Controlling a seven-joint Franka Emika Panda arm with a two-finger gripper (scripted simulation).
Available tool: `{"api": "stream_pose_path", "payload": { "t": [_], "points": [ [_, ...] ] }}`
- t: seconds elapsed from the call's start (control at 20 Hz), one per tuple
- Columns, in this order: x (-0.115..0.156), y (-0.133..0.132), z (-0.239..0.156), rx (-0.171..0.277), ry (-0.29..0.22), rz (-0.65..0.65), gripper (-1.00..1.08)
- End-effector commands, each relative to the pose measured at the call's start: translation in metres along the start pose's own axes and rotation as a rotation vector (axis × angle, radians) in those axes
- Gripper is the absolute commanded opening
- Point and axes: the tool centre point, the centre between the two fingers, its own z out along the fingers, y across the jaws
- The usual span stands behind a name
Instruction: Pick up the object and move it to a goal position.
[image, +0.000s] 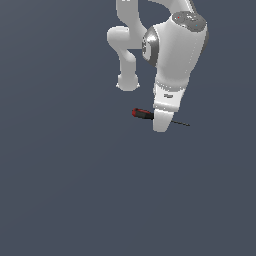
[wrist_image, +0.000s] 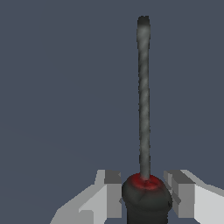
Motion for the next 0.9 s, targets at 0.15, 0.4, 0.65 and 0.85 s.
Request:
{"api": "stream_pose_path", "payload": {
  "t": [0.15, 0.4, 0.65, 0.85],
  "points": [
    [0.025, -0.025, -0.06, 0.0, 0.001, 0.0, -1.0],
    [0.045, -0.045, -0.11, 0.0, 0.002, 0.0, -1.0],
    [0.061, -0.059, -0.149, 0.0, 0.003, 0.001, -1.0],
    [0.07, -0.065, -0.17, 0.0, 0.004, 0.002, -1.0]
  ]
}}
